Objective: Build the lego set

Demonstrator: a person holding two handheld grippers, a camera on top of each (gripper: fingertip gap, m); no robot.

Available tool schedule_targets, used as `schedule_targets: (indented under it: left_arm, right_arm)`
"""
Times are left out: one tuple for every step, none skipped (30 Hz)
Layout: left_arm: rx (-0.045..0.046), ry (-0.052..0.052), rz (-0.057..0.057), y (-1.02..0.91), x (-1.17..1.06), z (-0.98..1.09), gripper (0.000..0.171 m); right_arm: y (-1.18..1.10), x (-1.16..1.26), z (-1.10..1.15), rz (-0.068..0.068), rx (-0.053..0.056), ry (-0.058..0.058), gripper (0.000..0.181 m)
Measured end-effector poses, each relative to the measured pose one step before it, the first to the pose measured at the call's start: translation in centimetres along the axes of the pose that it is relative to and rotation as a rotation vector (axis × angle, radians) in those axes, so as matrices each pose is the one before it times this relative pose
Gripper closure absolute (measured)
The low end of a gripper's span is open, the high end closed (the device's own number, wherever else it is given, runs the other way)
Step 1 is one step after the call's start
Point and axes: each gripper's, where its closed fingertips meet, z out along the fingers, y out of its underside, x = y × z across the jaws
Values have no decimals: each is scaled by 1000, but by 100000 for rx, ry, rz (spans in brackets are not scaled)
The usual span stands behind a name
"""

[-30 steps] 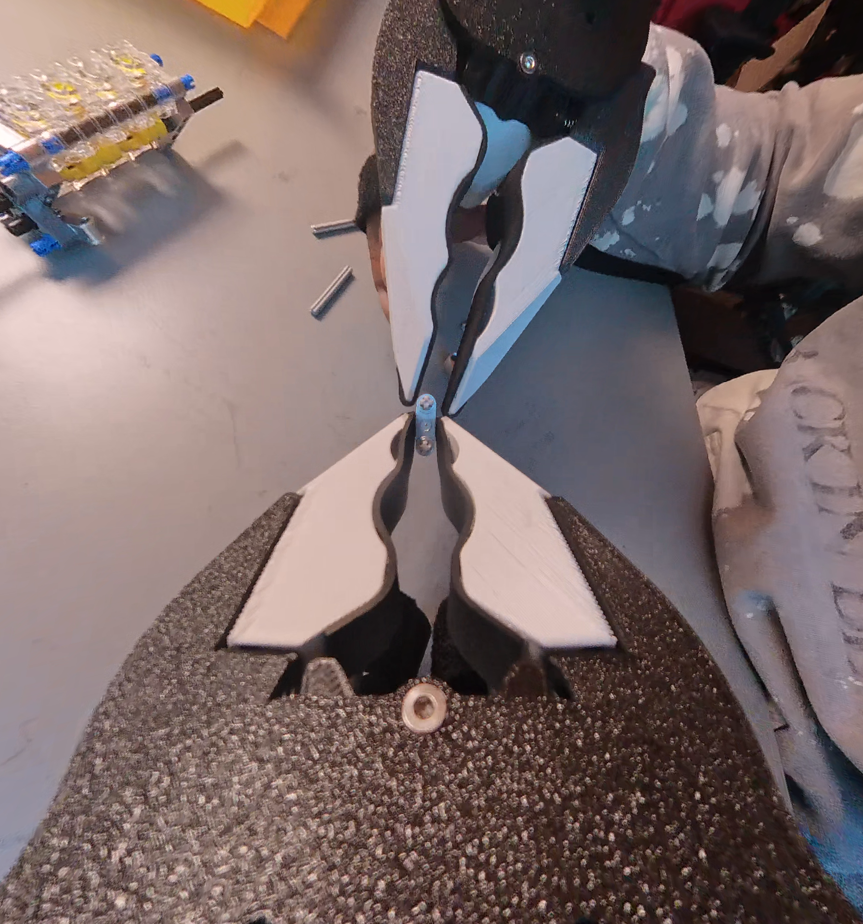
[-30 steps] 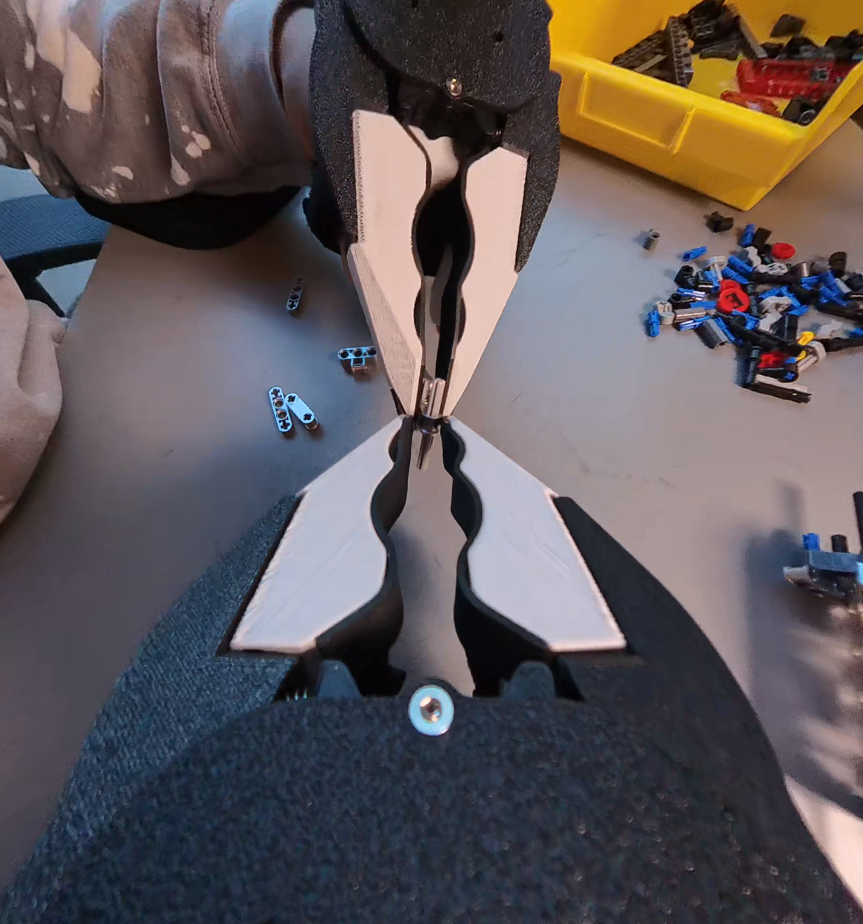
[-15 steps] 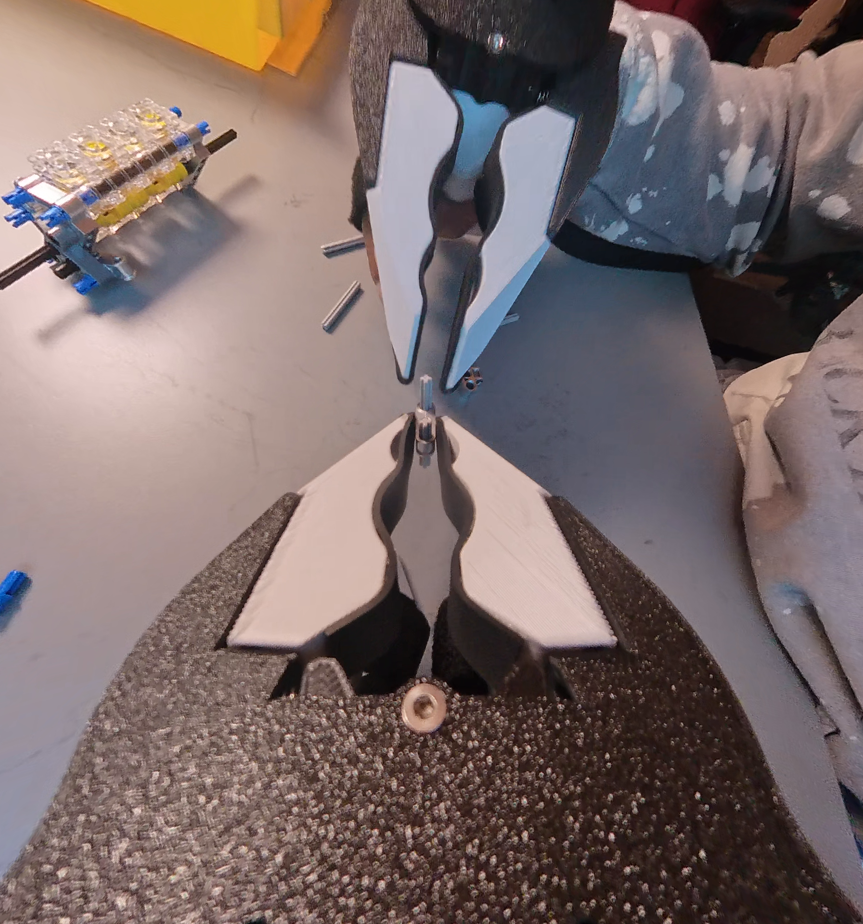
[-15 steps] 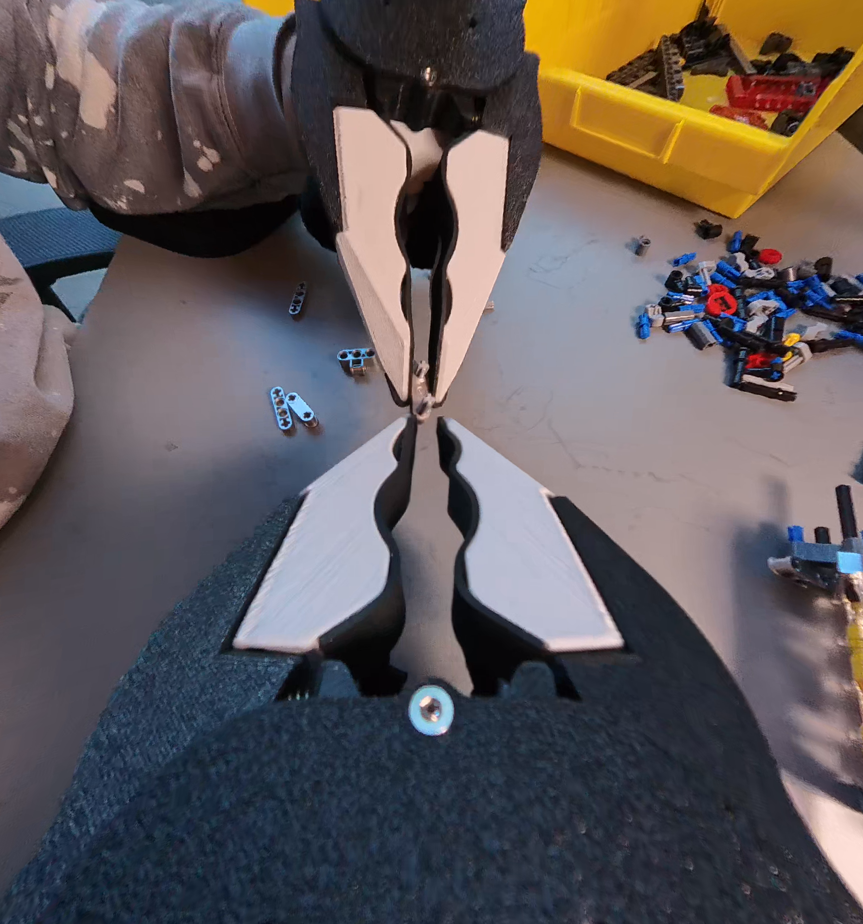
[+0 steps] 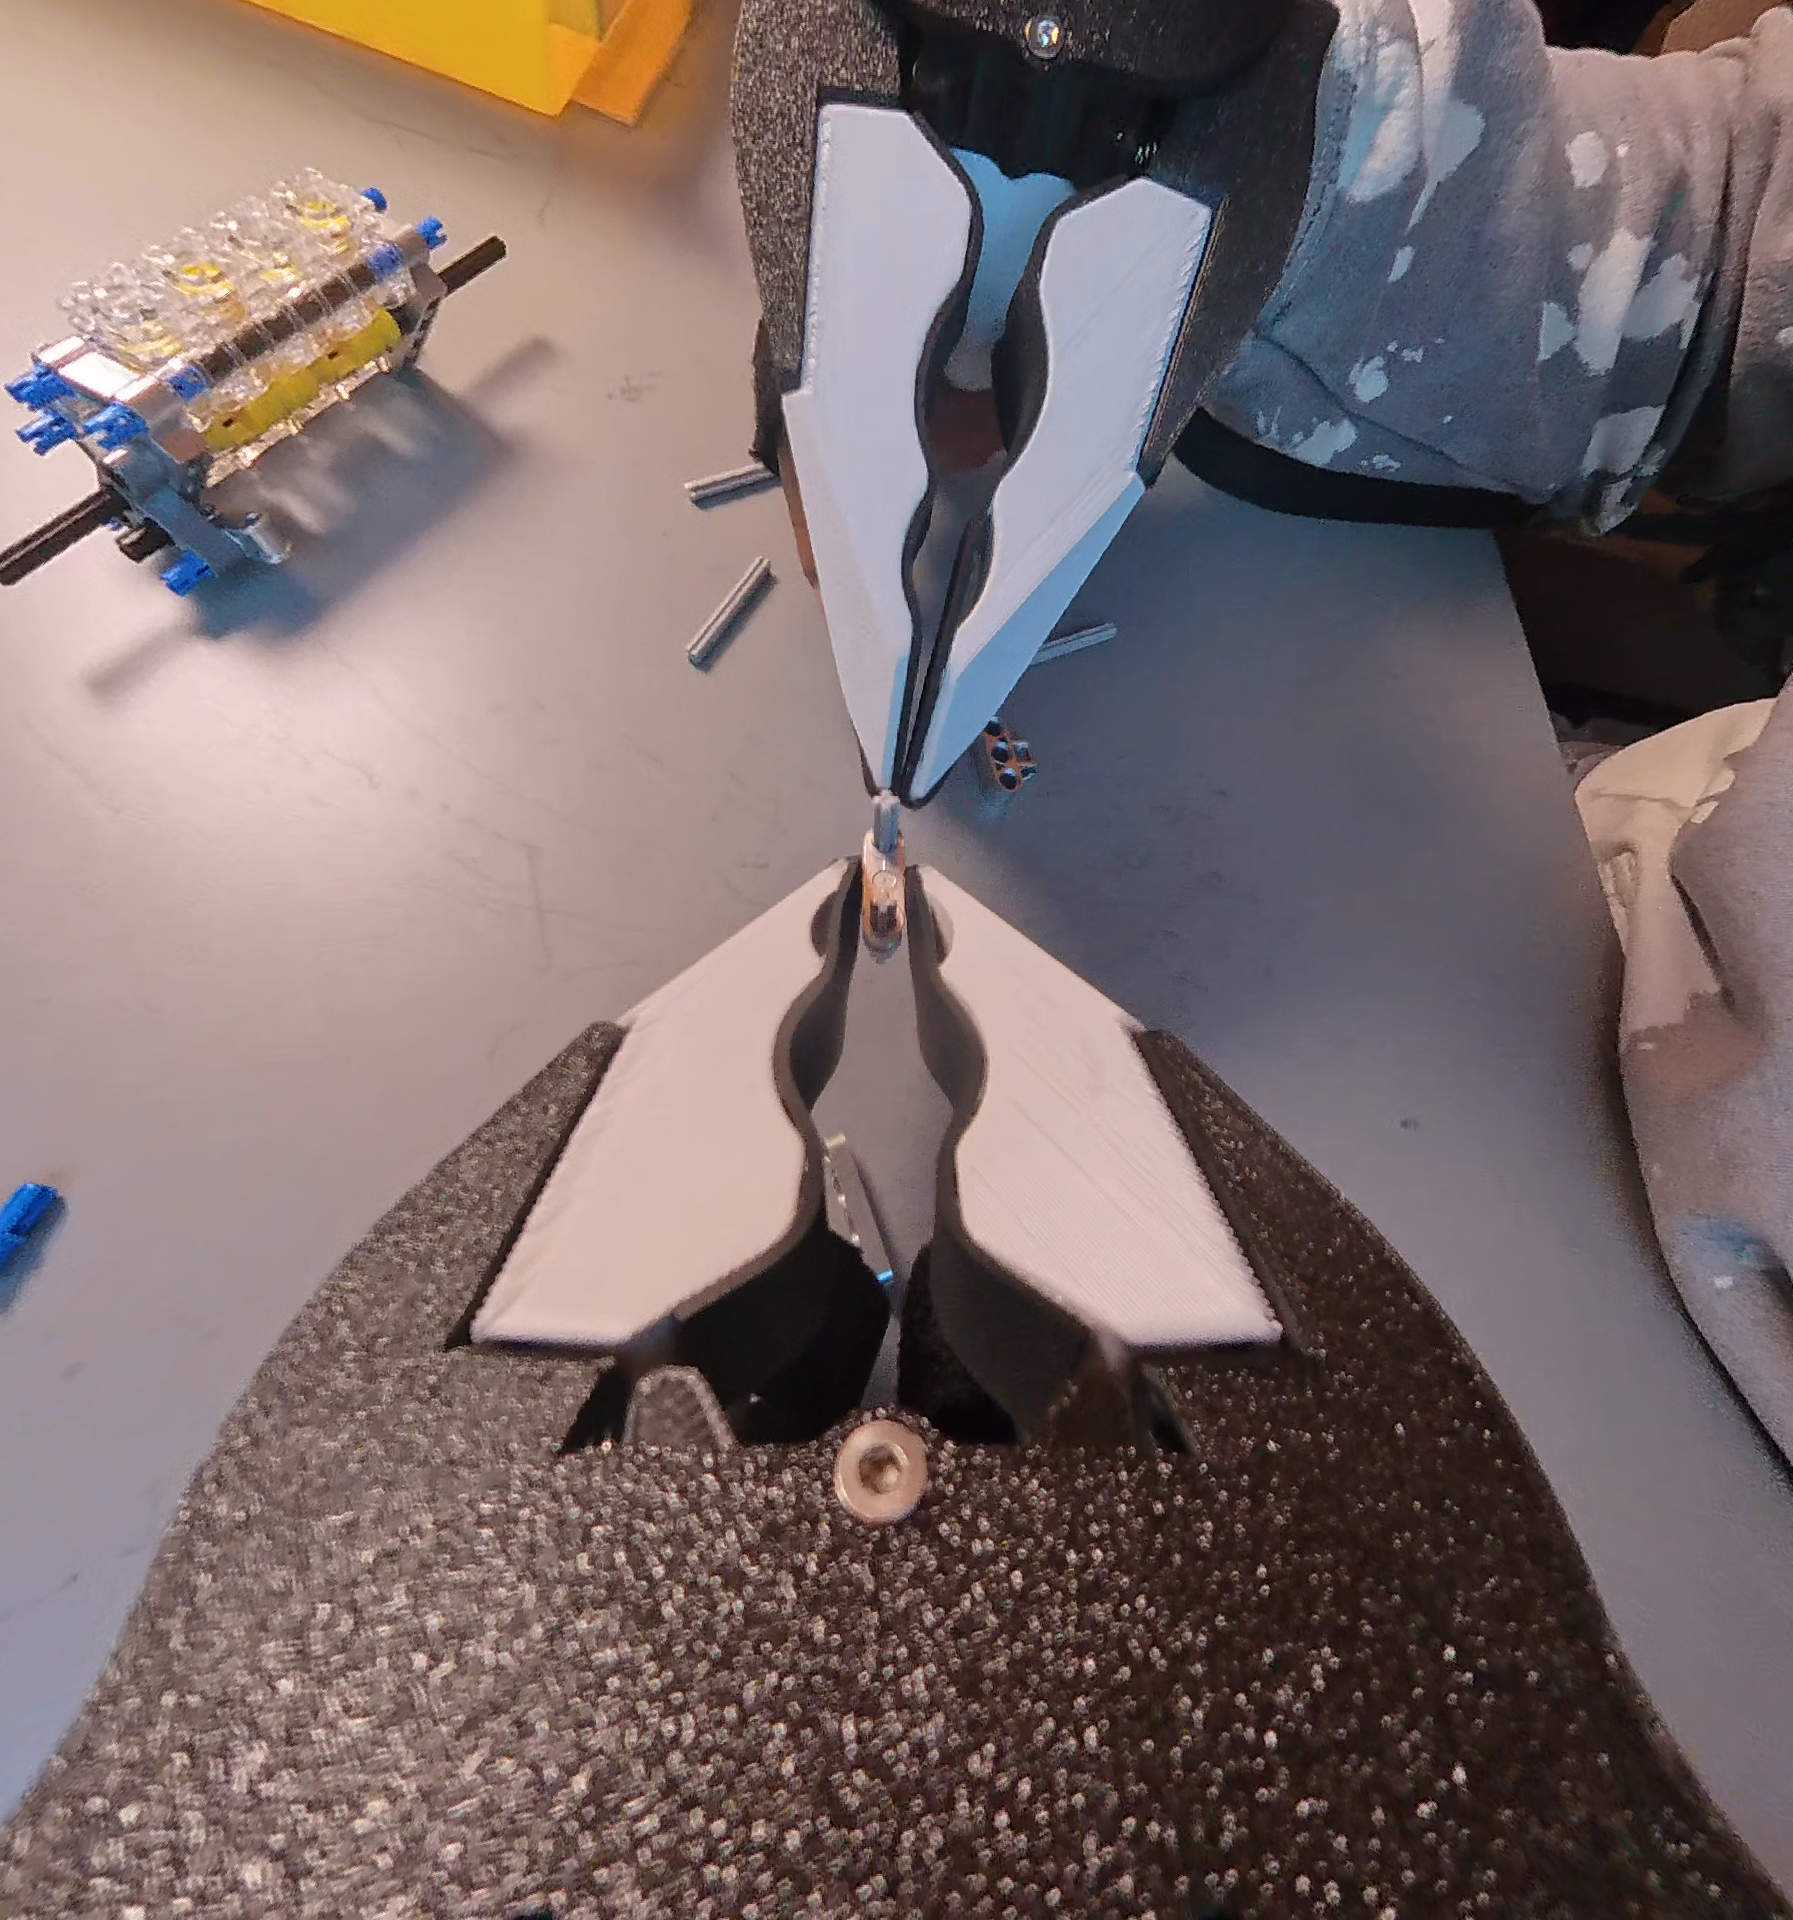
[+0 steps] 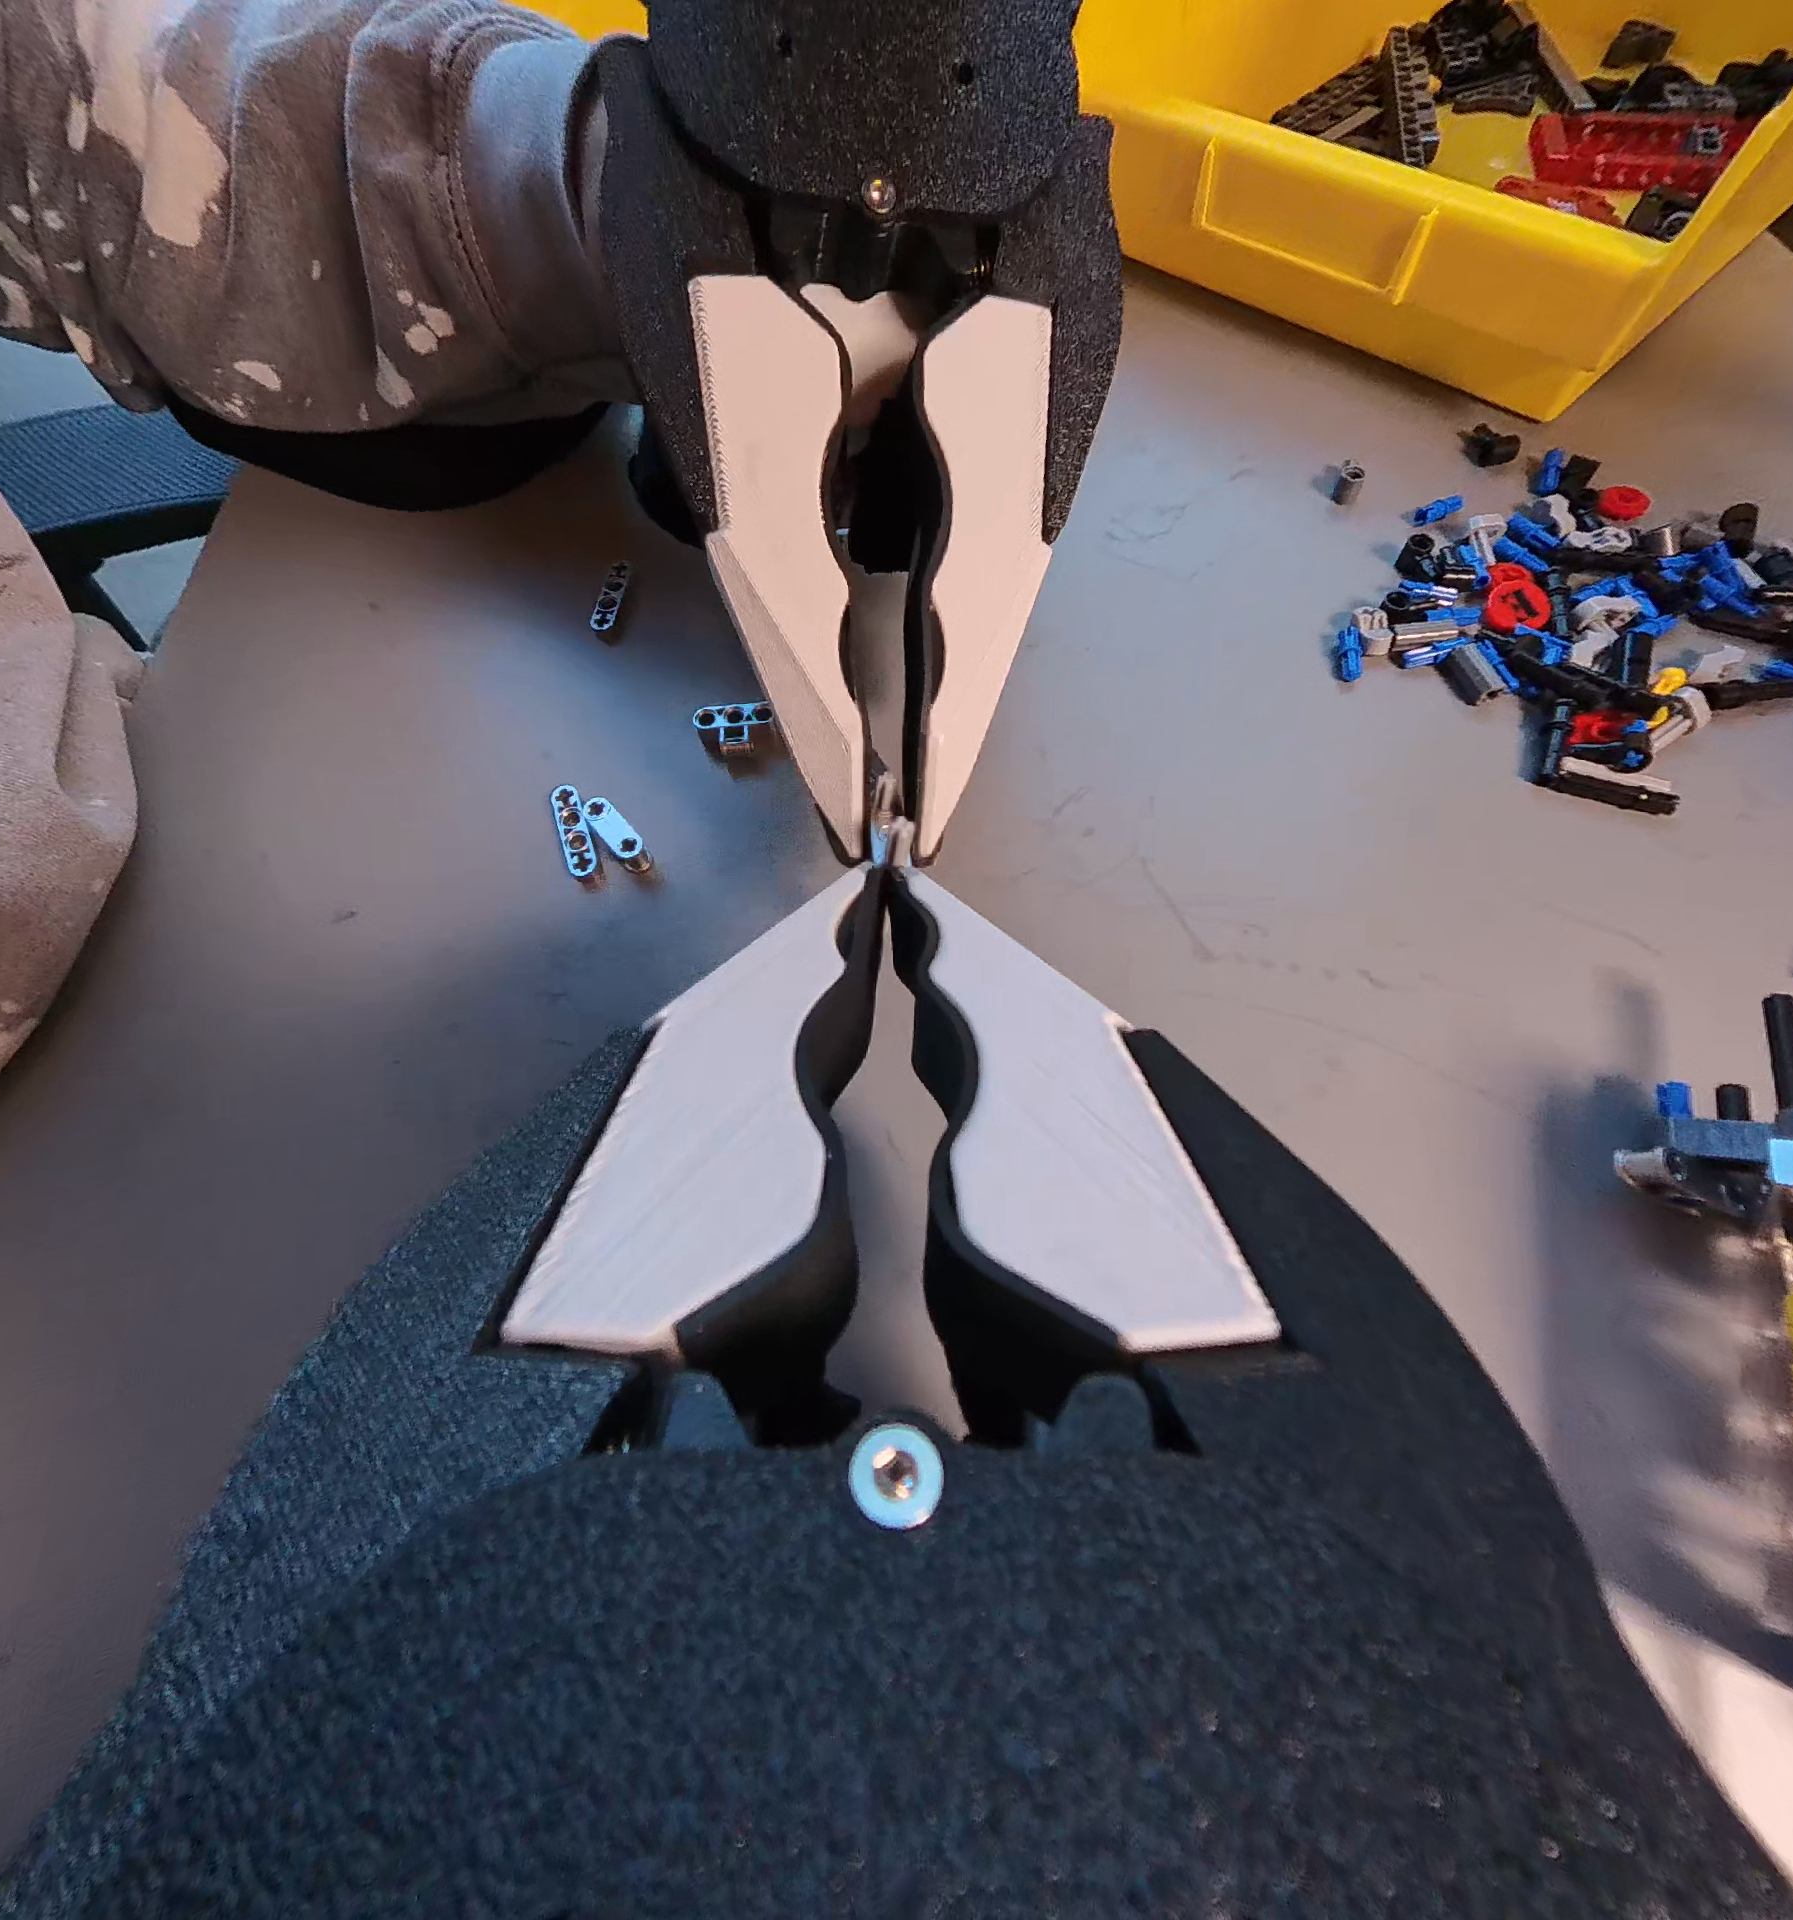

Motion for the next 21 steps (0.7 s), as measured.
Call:
schedule_targets:
  left_arm:
    - [1055,1239,-438,-136,176,-69,165]
    - [1307,55,-99,-272,48,-96,165]
    - [317,-1195,814,-173,-87,-79,165]
    - [-514,-871,945,-7,-47,-43,165]
    - [-330,171,231,19,72,27,165]
    - [-92,217,-85,30,72,57,165]
    - [-517,-194,258,82,27,90,165]
    - [-683,-186,659,69,66,85,165]
    - [62,-132,627,-78,79,52,165]
    - [-109,60,395,-38,84,19,165]
    - [40,139,246,-14,50,-4,165]
    - [538,257,-258,-51,27,-10,165]
    - [677,292,-364,-66,15,-35,165]
    - [636,86,-5,-61,-33,-54,165]
    - [711,-173,231,-40,-62,-71,165]
    - [966,-146,-3,-77,-62,-81,165]
    - [1014,256,-415,-102,8,-77,165]
    - [769,125,-195,-113,3,-69,165]
    - [415,-449,630,-91,-18,-59,165]
    - [26,-363,733,-27,-3,-39,165]
    - [9,-78,153,3,0,3,165]
  right_arm:
    - [-9,36,-56,109,38,0,181]
    - [27,-21,-27,-498,-291,59,181]
    - [41,5,1,-474,-365,332,181]
    - [-71,-19,2,-153,395,143,181]
    - [-130,-50,19,114,743,-166,180]
    - [-154,14,24,284,808,132,174]
    - [-151,36,49,330,746,235,170]
    - [-84,-21,85,112,494,74,170]
    - [27,-67,117,-193,-182,-60,175]
    - [110,-161,102,-673,-898,-628,178]
    - [-11,-60,18,-632,-37,-50,178]
    - [-34,-19,-26,68,253,-220,178]
    - [-48,2,-59,535,404,-402,178]
    - [-6,22,-72,490,156,-285,178]
    - [57,81,-87,275,-38,64,178]
    - [11,121,-111,444,296,250,178]
    - [-57,52,-108,620,600,-207,178]
    - [-60,14,-79,371,498,-249,178]
    - [-39,15,-30,78,313,58,178]
    - [6,-1,2,-131,-162,110,178]
    - [4,-19,1,-176,-119,52,178]
